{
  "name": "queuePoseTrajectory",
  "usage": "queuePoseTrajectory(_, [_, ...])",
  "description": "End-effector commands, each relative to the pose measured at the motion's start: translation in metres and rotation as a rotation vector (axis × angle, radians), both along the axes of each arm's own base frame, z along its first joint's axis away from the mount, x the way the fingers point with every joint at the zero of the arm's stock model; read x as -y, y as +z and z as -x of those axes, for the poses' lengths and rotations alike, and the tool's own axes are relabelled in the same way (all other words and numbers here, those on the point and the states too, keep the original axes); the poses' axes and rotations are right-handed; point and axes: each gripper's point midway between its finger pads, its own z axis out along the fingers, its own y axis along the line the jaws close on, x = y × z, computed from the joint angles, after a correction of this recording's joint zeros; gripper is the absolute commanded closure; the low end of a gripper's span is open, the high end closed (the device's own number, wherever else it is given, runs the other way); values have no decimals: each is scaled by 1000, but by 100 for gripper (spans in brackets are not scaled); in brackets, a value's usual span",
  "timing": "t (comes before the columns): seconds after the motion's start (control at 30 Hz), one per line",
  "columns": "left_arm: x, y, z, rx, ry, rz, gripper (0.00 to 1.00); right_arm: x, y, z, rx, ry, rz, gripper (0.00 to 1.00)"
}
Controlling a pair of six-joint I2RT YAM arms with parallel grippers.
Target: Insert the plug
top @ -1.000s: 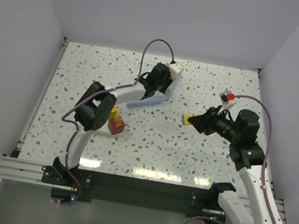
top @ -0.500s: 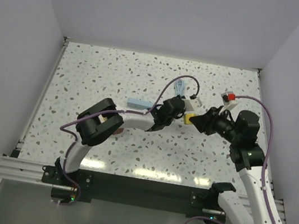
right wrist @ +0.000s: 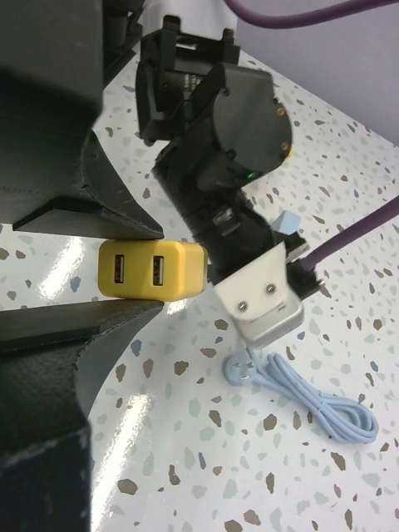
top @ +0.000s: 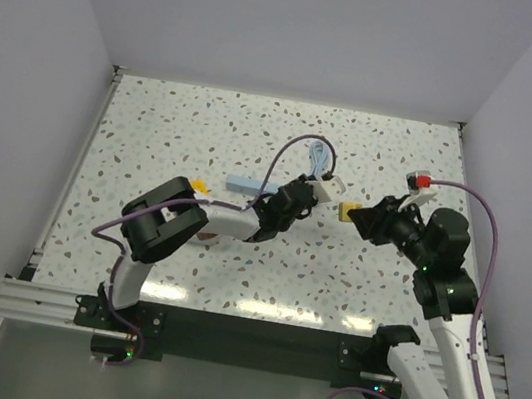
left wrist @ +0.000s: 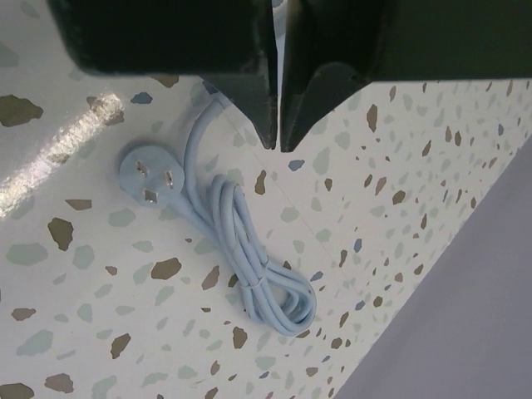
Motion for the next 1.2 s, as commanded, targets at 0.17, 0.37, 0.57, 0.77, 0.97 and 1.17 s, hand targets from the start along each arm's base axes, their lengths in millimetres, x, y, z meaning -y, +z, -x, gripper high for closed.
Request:
queuePoseTrajectory(0.17, [-48, 66, -26, -31, -153, 308, 18, 4, 19, -3, 64, -19, 3, 100])
queuePoseTrajectory(0.37, [-46, 15, -54, -226, -83, 175, 11, -2, 16, -3, 50, 15, -10, 100])
queuePoseTrajectory(0.57, [-67, -16, -53, -329, 145, 250, 12, -5, 9, -5, 35, 25, -9, 100])
queuePoseTrajectory(0.77, [-102, -7, -20, -318, 298, 470, 8, -10, -2, -10, 1, 46, -20, 100])
queuePoseTrajectory(0.97, [-92, -2, -6, -346, 151, 409, 5, -14, -2, -9, -5, 73, -34, 100])
queuePoseTrajectory(1.17, [-79, 10, 14, -366, -5, 438, 4, -13, -3, -8, -2, 68, -31, 100])
